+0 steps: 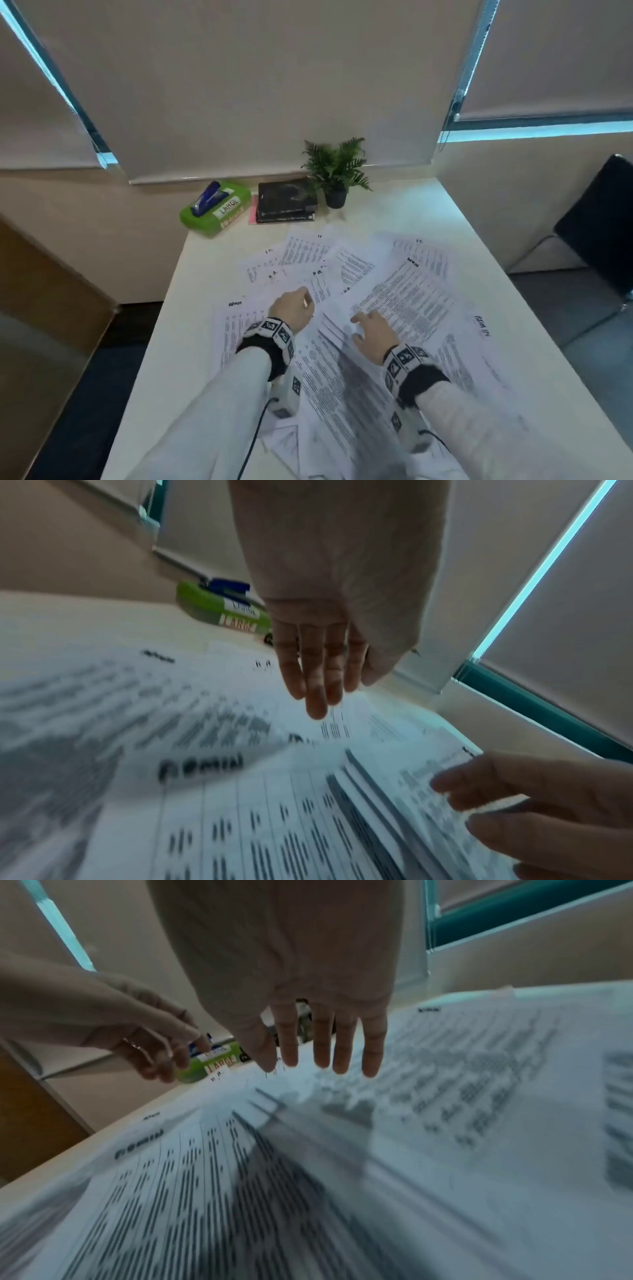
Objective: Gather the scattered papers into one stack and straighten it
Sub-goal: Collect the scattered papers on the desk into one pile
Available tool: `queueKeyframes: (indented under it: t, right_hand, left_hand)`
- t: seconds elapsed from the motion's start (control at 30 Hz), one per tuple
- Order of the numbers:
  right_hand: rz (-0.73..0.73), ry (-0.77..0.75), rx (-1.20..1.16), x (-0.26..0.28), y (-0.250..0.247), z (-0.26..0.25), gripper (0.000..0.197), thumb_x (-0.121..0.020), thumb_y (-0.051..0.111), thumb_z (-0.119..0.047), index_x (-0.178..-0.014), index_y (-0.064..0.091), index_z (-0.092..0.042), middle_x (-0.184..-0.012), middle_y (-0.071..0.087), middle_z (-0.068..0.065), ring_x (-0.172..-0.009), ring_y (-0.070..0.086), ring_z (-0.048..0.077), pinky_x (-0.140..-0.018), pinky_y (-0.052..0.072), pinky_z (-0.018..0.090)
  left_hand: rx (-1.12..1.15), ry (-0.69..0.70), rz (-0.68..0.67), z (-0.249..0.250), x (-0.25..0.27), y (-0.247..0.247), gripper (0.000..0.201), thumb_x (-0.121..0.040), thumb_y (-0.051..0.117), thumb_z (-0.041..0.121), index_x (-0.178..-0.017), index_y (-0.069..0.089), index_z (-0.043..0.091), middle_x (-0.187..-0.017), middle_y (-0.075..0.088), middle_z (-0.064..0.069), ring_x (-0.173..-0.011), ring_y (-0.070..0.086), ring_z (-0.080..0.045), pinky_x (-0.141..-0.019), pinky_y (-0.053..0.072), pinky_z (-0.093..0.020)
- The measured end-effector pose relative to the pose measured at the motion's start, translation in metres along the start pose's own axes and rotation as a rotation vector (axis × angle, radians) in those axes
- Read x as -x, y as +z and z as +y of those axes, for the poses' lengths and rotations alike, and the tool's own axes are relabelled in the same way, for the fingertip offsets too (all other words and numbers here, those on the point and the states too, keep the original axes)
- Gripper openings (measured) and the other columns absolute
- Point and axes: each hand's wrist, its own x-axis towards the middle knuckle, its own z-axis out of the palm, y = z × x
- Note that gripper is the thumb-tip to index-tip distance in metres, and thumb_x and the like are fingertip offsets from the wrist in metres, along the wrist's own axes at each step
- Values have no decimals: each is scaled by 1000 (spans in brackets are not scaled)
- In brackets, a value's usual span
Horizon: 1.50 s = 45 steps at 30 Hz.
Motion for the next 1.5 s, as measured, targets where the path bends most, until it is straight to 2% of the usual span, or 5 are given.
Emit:
queueKeyframes:
  t: [0.7,0.93,1.13,1.33,1.5]
  right_hand:
    - [402,757,-1119,9,-15,125,60,-70,77,-28,-119,50,-6,-118,55,18,-100,57,32,-97,44,45]
    - [286,639,-743,4,-26,125,46,-85,64,-17,-126,51,0,-127,56,19,-109,54,29,-96,41,34]
    - [249,623,-682,21,-29,165,34,-89,55,-8,-121,52,1,-132,51,23,-116,51,30,-103,37,40]
    - [139,615,-956,27,-35,189,6,-87,49,7,-83,48,3,-89,52,24,-68,55,23,-68,41,38]
    - [11,447,-899,36,-50,132,34,-92,46,5,-126,47,5,-109,53,19,-111,52,37,-87,43,40]
  left_hand:
    - [634,-112,-251,22,-12,57,49,-83,67,9,-120,39,24,-137,44,-9,-91,59,-19,-67,52,-21]
    - [312,-51,-585,1,23,70,72,-72,75,20,-136,42,19,-128,57,2,-111,57,-18,-97,47,-36]
    - [-87,-146,191,-30,40,74,41,-90,42,54,-117,48,23,-119,49,3,-106,48,-12,-94,43,-30]
    - [-177,-235,26,-63,48,65,43,-83,54,51,-115,50,23,-115,57,2,-102,55,-17,-91,45,-36]
    - [265,-210,100,-55,34,52,7,-85,65,20,-86,58,19,-88,65,0,-63,54,-10,-55,46,-20]
